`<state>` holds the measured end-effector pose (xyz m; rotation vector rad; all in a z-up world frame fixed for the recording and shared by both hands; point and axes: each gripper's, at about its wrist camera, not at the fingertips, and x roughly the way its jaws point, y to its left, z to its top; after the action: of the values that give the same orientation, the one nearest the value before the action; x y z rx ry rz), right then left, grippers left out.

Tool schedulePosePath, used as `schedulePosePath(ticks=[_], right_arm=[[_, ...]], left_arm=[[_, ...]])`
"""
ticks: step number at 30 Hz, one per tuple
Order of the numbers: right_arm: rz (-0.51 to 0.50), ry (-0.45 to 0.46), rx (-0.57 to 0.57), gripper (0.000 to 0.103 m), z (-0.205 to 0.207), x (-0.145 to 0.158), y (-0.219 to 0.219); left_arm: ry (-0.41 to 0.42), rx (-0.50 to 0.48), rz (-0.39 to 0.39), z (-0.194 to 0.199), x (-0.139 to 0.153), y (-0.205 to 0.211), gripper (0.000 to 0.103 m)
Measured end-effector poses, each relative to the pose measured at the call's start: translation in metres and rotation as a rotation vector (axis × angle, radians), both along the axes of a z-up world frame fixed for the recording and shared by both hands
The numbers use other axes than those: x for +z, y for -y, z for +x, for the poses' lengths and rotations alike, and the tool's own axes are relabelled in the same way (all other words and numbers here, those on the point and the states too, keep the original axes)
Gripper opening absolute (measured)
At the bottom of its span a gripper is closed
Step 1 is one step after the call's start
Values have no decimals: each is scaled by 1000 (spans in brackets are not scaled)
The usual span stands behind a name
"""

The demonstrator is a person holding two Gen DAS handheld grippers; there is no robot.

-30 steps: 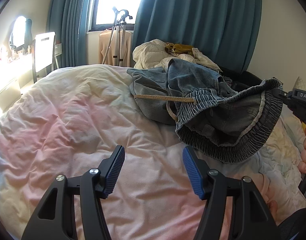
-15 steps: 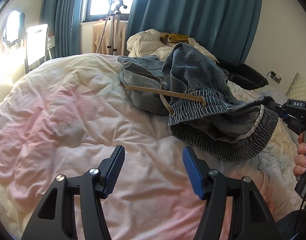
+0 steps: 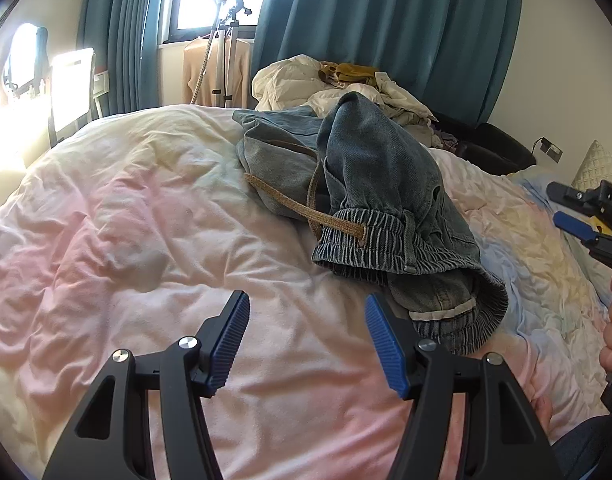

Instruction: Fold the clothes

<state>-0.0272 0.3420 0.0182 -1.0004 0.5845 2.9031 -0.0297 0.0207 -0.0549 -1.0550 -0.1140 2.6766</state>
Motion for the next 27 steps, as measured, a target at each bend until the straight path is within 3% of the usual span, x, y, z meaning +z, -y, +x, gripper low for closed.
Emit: schedulePosePath(ticks=[3,7,13,17,18,19,20,23,27], right_arm=[[83,129,165,58,-19,-20,37],[287,267,324,58,-30,-52,85],[506,325,325,58,-34,-75,99],[505,365,306,55,-47,-86,92],[495,363,298,49,-49,-86,90],[478,356,283,27,-51,-84,87],[460,348,268,21,-54,-82,85],[394,306,215,12,-61,-71,75],[309,168,113,10,-60,-38,56]], left_arm=[[1,3,-1,-1,-1,0,62],[10,11,2,-2,-2,2,62],[30,16,12,-5,-5,4,62],[36,3,14,-5,-7,3,62],[37,-1,16,-5,-7,3,62],[36,-5,18,-4,-7,2,62],[34,-9,21,-3,-6,2,62],[31,-23,33,-1,-7,1,62],[32,-38,41,0,-9,-2,62]])
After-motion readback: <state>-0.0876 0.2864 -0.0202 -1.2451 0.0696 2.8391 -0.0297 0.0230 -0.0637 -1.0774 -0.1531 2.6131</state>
